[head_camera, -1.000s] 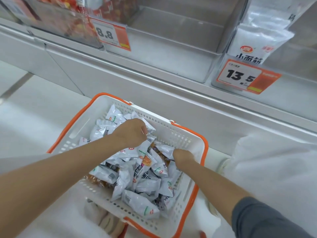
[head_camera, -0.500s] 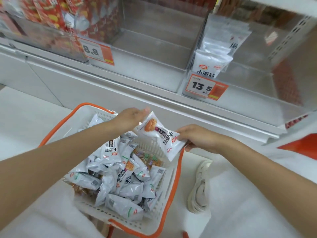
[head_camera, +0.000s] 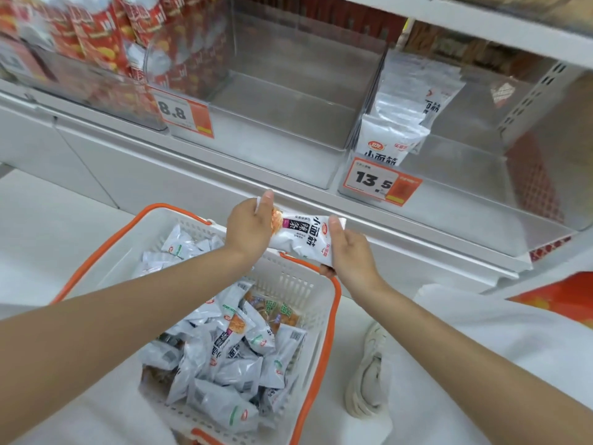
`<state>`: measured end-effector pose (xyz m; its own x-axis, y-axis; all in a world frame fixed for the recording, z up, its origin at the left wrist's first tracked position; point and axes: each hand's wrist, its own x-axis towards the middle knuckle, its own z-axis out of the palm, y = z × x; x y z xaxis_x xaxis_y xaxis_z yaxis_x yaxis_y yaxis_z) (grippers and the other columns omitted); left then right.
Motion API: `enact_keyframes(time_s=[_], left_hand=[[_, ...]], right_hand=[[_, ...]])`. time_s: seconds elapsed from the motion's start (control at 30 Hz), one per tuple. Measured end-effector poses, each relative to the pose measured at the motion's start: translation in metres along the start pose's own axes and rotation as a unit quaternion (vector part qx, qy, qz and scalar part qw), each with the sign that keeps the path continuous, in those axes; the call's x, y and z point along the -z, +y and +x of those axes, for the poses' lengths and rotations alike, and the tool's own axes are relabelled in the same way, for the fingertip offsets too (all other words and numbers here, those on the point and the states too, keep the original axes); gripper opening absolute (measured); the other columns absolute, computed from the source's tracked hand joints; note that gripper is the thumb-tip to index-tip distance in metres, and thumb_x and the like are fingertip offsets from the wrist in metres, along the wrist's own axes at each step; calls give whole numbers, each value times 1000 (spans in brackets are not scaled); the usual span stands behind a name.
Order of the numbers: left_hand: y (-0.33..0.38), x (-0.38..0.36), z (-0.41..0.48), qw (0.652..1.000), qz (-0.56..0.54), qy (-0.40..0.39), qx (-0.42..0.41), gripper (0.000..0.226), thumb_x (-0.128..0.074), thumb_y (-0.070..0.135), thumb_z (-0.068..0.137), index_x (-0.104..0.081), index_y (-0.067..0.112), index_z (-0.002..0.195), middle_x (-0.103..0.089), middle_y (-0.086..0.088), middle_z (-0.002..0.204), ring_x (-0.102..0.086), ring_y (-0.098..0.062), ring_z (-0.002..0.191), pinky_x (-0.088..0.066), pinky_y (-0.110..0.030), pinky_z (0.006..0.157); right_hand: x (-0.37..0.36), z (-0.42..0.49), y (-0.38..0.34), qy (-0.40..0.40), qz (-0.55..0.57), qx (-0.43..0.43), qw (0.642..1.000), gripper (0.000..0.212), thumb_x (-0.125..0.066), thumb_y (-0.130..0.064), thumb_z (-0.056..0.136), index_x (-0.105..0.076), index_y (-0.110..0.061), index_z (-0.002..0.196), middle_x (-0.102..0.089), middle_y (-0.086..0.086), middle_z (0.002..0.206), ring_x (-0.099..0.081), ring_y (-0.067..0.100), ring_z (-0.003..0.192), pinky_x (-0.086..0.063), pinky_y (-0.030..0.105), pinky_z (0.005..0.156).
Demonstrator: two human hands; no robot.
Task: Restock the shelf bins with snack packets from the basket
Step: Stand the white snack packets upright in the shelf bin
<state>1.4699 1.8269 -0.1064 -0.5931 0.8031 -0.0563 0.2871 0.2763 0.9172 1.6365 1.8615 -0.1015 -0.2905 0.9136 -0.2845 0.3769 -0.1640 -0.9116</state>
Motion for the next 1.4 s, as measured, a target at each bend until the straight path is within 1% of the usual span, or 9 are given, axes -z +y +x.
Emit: enact_keyframes(time_s=[0.13, 0.4, 0.5, 0.7, 0.9, 1.0, 1.13, 1.23, 1.4], left_hand=[[6, -3, -2, 998, -15, 55, 8, 55, -38, 40, 102, -32, 10, 57, -32, -3, 54, -30, -19, 52, -27, -31, 56], [26, -2, -9, 979, -172, 70, 89, 53, -48, 37, 100, -51, 8, 56, -54, 4, 46, -46, -4, 41, -37, -13, 44], [31, 0, -9, 969, -220, 20, 114, 49, -48, 40, 100, -70, -1, 84, -72, -13, 82, -66, -18, 71, -52, -27, 67], [38, 16, 1, 974, -197, -100, 44, 29, -48, 34, 100, -69, 14, 98, -74, -5, 95, -70, -16, 90, -55, -32, 90], [52, 7, -3, 928, 6, -335, -164, 43, -76, 18, 81, -59, 18, 120, -69, 10, 108, -63, 4, 96, -48, -12, 80], [56, 2, -7, 924, 78, -331, -173, 38, -84, 19, 73, -65, 20, 106, -72, 11, 96, -66, 0, 86, -51, -16, 75], [69, 1, 0, 943, 56, -282, -167, 37, -87, 20, 68, -67, 14, 99, -74, 6, 93, -71, -14, 83, -59, -34, 77], [95, -4, 2, 950, 32, -253, -182, 38, -87, 20, 68, -67, 11, 100, -75, 1, 95, -72, -18, 85, -59, -42, 80], [144, -24, 3, 936, 39, -261, -231, 41, -87, 27, 68, -67, 17, 103, -73, 2, 92, -66, -9, 75, -54, -28, 69]], right_hand=[[-4, 3, -3, 96, -77, 164, 979, 49, -45, -40, 102, -49, -12, 61, -48, -2, 53, -44, 8, 49, -33, 28, 53], [24, 12, -42, 120, -58, 263, 956, 46, -55, -25, 99, -47, -21, 54, -52, -19, 46, -45, 0, 45, -26, 16, 45], [33, 15, -47, 128, -45, 268, 954, 45, -56, -24, 98, -50, -15, 55, -52, -19, 45, -45, 0, 44, -27, 16, 45], [56, 20, -61, 113, -62, 292, 948, 43, -58, -25, 98, -52, -8, 58, -43, -14, 46, -34, 2, 48, -26, 21, 48], [65, 13, -71, 43, -225, 347, 909, 43, -57, -42, 91, -44, -22, 55, -39, -6, 48, -34, 10, 50, -29, 31, 52], [72, 12, -77, 32, -276, 336, 900, 48, -60, -42, 92, -43, -19, 54, -39, -5, 49, -33, 10, 49, -30, 34, 52], [89, 3, -89, 39, -76, 244, 966, 37, -51, -35, 100, -54, -15, 69, -50, -6, 54, -44, 9, 49, -39, 27, 47], [106, -2, -92, -44, -36, 171, 984, 14, -57, -31, 97, -62, -19, 95, -71, -11, 73, -63, 12, 63, -49, 26, 54], [138, 0, -92, -40, 58, 134, 989, 21, -67, -11, 89, -69, -4, 109, -75, 7, 99, -70, 16, 81, -56, 26, 68]])
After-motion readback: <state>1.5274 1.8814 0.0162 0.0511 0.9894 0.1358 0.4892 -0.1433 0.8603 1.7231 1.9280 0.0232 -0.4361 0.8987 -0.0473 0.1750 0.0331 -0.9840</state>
